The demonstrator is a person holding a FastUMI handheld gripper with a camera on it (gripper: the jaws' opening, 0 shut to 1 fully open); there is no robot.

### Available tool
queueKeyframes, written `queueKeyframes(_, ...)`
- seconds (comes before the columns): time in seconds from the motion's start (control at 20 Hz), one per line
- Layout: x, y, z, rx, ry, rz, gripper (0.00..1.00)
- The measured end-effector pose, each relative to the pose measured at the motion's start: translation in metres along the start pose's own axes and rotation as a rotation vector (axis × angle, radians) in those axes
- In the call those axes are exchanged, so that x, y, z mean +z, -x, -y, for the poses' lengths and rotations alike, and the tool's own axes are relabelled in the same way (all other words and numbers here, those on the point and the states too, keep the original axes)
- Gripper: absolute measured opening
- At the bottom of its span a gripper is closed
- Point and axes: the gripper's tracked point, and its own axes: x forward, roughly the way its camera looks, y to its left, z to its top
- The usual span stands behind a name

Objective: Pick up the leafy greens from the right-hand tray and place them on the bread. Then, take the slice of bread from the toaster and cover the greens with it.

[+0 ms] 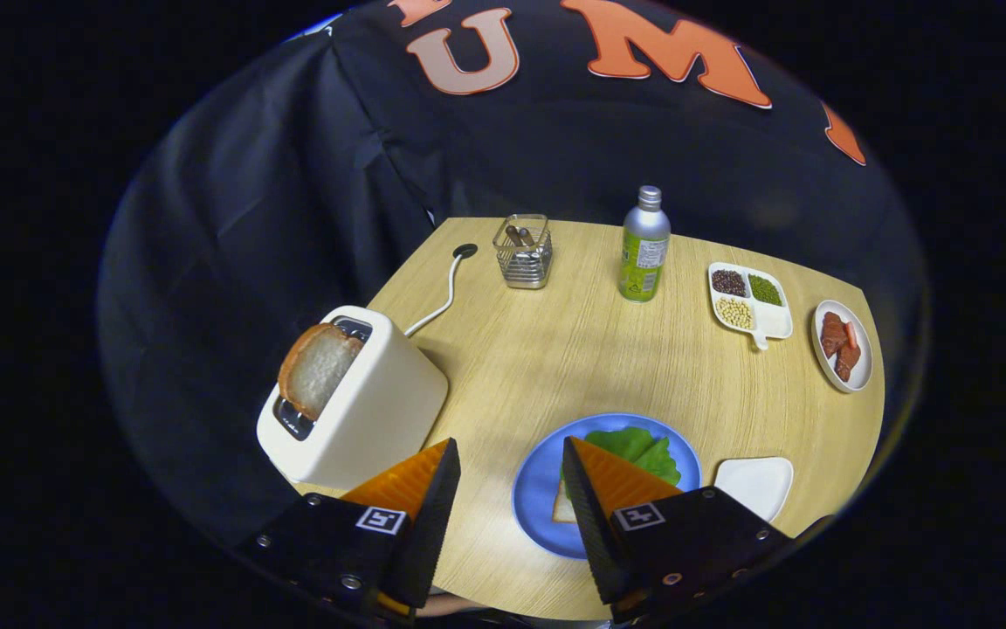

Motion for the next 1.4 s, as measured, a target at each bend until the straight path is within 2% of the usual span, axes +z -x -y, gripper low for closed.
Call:
queueKeyframes(0.35,0.02,-0.002,-0.066,0.027,0.026,-0.041,0.83)
queueKeyframes(0.55,0.023,-0.007,-0.112,0.083,0.063,-0.072,0.83)
queueKeyframes(0.8,0.024,-0.016,-0.142,0.067,0.084,-0.105,0.83)
queueKeyframes(1.1,0.032,-0.034,-0.155,0.034,0.028,-0.144,0.75)
queueKeyframes(1.4,0.035,-0.059,-0.16,-0.012,0.014,-0.188,0.59)
